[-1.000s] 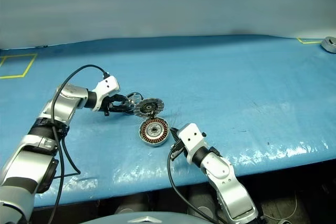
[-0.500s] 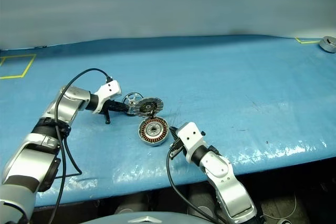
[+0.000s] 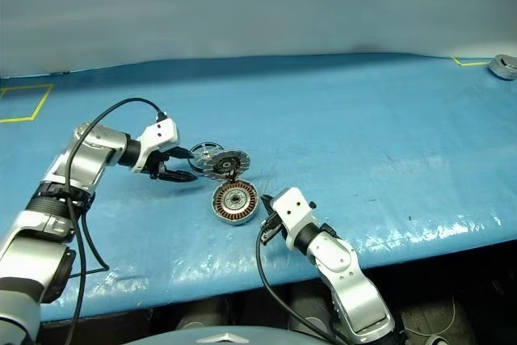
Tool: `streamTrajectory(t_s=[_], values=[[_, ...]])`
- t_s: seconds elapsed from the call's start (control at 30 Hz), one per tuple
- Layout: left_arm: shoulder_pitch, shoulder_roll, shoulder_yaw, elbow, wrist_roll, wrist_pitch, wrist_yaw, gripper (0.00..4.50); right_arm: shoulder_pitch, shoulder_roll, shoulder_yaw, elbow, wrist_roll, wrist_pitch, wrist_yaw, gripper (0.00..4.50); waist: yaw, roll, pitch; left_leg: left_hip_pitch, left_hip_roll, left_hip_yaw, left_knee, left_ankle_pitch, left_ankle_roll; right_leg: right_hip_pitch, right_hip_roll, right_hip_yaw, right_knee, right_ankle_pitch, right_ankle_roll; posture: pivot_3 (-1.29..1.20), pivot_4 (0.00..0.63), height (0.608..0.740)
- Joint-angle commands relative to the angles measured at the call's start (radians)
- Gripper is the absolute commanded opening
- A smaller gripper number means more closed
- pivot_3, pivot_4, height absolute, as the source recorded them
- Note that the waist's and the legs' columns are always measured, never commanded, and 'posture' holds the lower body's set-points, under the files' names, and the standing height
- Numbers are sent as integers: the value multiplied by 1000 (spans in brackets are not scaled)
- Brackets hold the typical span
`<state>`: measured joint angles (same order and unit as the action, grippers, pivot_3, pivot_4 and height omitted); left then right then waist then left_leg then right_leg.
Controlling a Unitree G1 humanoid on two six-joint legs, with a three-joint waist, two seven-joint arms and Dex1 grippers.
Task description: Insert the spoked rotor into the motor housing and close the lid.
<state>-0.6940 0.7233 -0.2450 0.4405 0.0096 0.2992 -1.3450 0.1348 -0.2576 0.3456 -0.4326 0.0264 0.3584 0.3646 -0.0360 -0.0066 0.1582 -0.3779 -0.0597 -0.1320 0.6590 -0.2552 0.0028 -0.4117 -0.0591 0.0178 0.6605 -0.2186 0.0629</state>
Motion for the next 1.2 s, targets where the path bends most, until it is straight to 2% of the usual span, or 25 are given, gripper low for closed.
streamTrajectory(t_s=[0.03,0.2,0.4,0.53,0.8,1.2], values=[[-13,20,41,-56,-26,10,15,3255,-5,6,-3,-12,3,-5,1,0,0,0,0,0,0,0,0,0,0,0,0,0,0,0,0,0,150,740],[-71,-16,55,-17,-15,-62,96,3255,-14,7,2,-2,-1,-6,2,0,6,-1,0,0,0,0,0,0,0,0,0,0,0,0,0,0,150,740],[-155,-41,30,114,44,-146,193,3255,-4,11,2,-4,-7,-12,-7,0,2,-1,0,0,0,0,0,0,0,0,0,0,0,0,0,0,150,740],[-174,-74,5,190,80,-201,218,3255,0,17,-1,-5,-10,-11,-13,0,1,-1,0,0,0,1,0,0,0,0,0,0,0,0,0,0,150,740],[-196,-137,-27,324,130,-200,241,3255,-1,19,-6,-1,-19,-12,-19,0,-1,-1,1,0,-1,0,0,0,0,0,0,0,0,0,0,0,150,740],[-158,-143,-39,297,132,-161,211,3255,-9,11,7,4,-33,-10,-12,0,-1,-1,1,0,-1,0,0,0,0,0,0,0,0,0,0,0,150,740]])
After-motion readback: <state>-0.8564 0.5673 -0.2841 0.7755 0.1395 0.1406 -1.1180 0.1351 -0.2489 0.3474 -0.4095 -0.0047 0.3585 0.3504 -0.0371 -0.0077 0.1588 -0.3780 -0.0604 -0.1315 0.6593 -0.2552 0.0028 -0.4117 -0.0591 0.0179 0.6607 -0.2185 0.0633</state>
